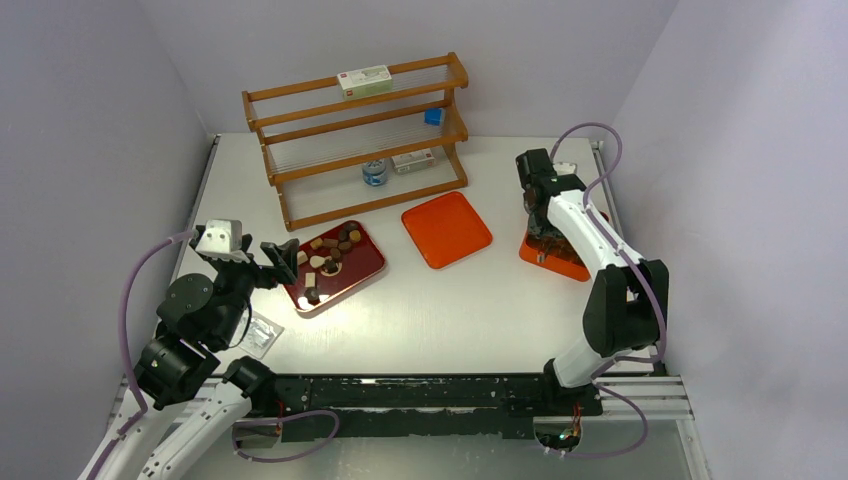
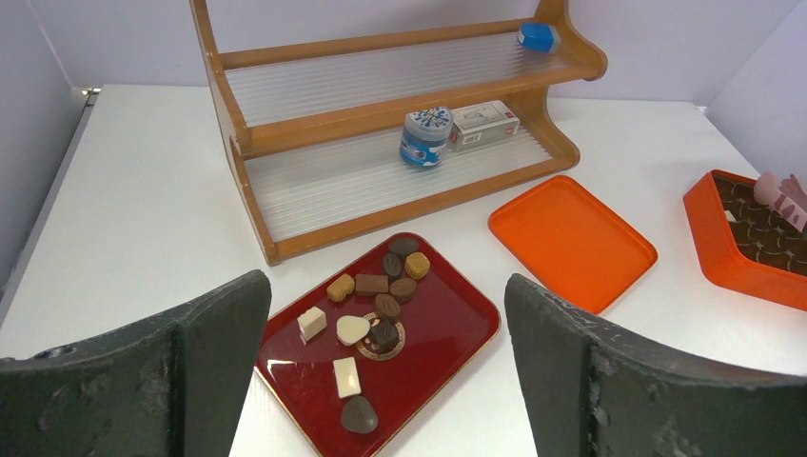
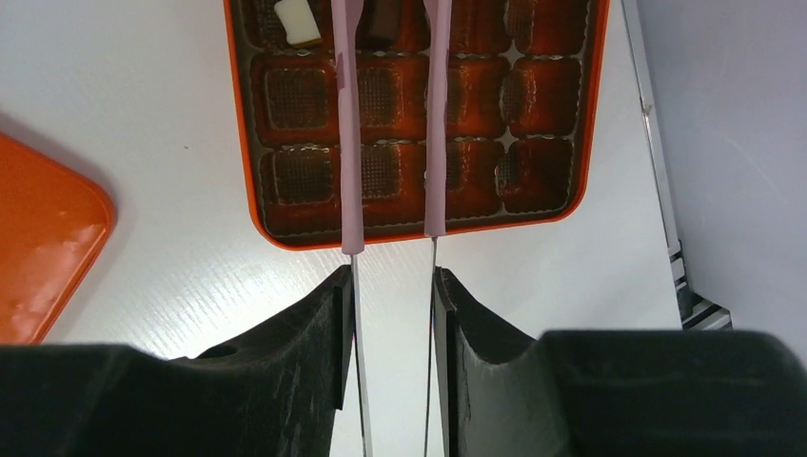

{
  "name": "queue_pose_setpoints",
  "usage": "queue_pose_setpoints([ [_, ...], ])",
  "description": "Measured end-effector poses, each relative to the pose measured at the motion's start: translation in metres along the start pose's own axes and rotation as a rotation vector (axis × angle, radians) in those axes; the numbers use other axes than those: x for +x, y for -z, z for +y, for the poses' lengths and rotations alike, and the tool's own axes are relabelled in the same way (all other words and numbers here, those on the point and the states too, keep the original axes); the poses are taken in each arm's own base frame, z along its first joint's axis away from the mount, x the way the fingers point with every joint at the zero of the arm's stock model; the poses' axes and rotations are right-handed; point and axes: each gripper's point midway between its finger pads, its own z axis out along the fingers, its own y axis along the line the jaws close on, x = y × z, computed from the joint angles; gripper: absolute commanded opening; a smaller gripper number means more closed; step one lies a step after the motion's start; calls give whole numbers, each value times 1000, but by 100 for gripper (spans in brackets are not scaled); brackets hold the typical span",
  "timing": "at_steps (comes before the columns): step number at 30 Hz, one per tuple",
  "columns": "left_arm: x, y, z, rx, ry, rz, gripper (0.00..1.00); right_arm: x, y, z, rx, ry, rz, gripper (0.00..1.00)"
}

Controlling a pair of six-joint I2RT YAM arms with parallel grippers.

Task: Pack the chocolate
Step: Place the fake chocolate in the packing bottle.

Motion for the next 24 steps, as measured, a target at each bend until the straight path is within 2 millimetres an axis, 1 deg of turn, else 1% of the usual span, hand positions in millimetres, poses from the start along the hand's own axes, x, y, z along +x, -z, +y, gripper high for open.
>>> queue_pose_setpoints([
  [9,0,0,0,0,0,0,98,3,0,3,-12,3,15,38],
  [13,0,0,0,0,0,0,98,0,5,8,-53,0,15,37],
  [16,0,0,0,0,0,0,98,-4,16,13,-96,-1,0,37],
  [18,0,0,0,0,0,0,98,-8,26,18,-142,-2,-19,37],
  [21,0,0,0,0,0,0,98,-13,44,30,-227,1,-44,37],
  [24,0,0,0,-1,0,0,98,-16,62,49,-305,25,-68,37],
])
